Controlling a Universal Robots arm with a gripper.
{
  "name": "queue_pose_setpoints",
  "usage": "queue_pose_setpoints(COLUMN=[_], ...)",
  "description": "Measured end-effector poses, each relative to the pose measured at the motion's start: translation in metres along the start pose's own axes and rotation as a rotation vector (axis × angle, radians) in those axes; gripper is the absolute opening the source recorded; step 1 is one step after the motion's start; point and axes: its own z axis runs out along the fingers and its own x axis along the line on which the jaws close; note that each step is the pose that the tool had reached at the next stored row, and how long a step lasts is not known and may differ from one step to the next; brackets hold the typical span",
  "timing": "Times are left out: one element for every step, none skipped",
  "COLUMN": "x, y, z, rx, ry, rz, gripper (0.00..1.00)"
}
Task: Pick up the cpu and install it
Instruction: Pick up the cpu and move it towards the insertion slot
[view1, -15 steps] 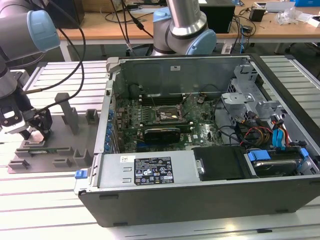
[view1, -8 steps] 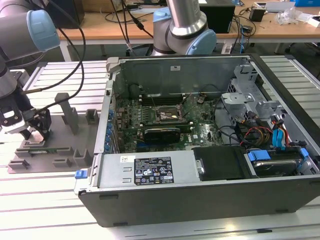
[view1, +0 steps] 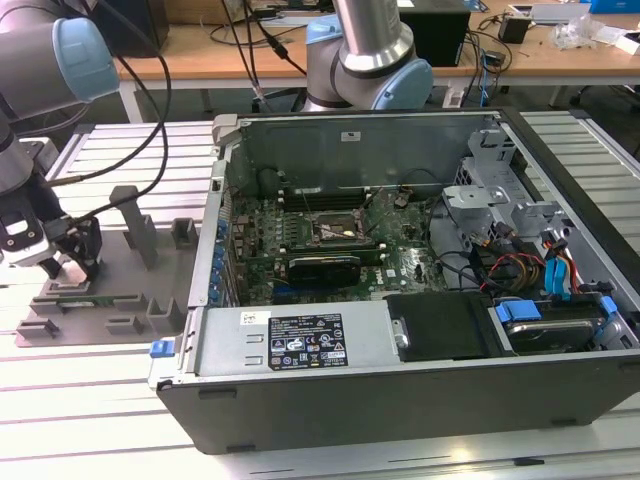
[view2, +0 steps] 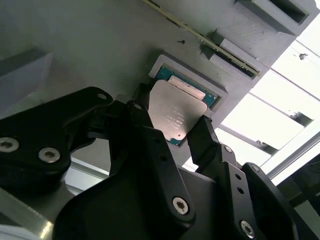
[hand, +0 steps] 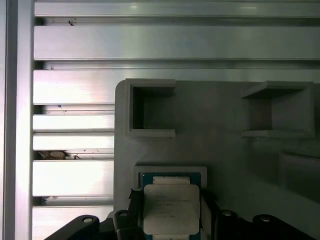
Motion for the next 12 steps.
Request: queue_pose_setpoints(x=[-0.0001,-0.0001,-0.0003,-0.0003,-0.0004,-0.0004,-0.0005,-0.0007,-0.0008,-0.0009,-0.0009,-0.001], y=[0.0001,0.0002,0.0002,0.0003,0.0004,0.0005,0.0005,0.0007,0.0008,0.0008,0.0009,0.001], z=[-0.0016,-0.003,-0.0058,-0.0079,-0.0109,-0.0125,-0.0146,-0.018,-0.02,-0.0219,-0.0238,-0.0255], rx=[-0.0002,-0.0002,-0.0002,-0.0003,-0.0002,-0.0003,-0.0002,-0.0003,-0.0003,-0.0003,-0.0002,-0.0003], ry=[-0.0002,-0.0001,-0.0001,-0.0002,-0.0001,-0.0002,-0.0002,-0.0002,-0.0002,-0.0001,-0.0001,-0.0001], rz=[0.0,0.0,0.0,0.0,0.0,0.0,0.0,0.0,0.0,0.0,0.0,0.0], gripper=[0.55,0.55,0.55,0.55,0.55,0.55,0.55,0.55,0.55,0.55,0.55,0.55])
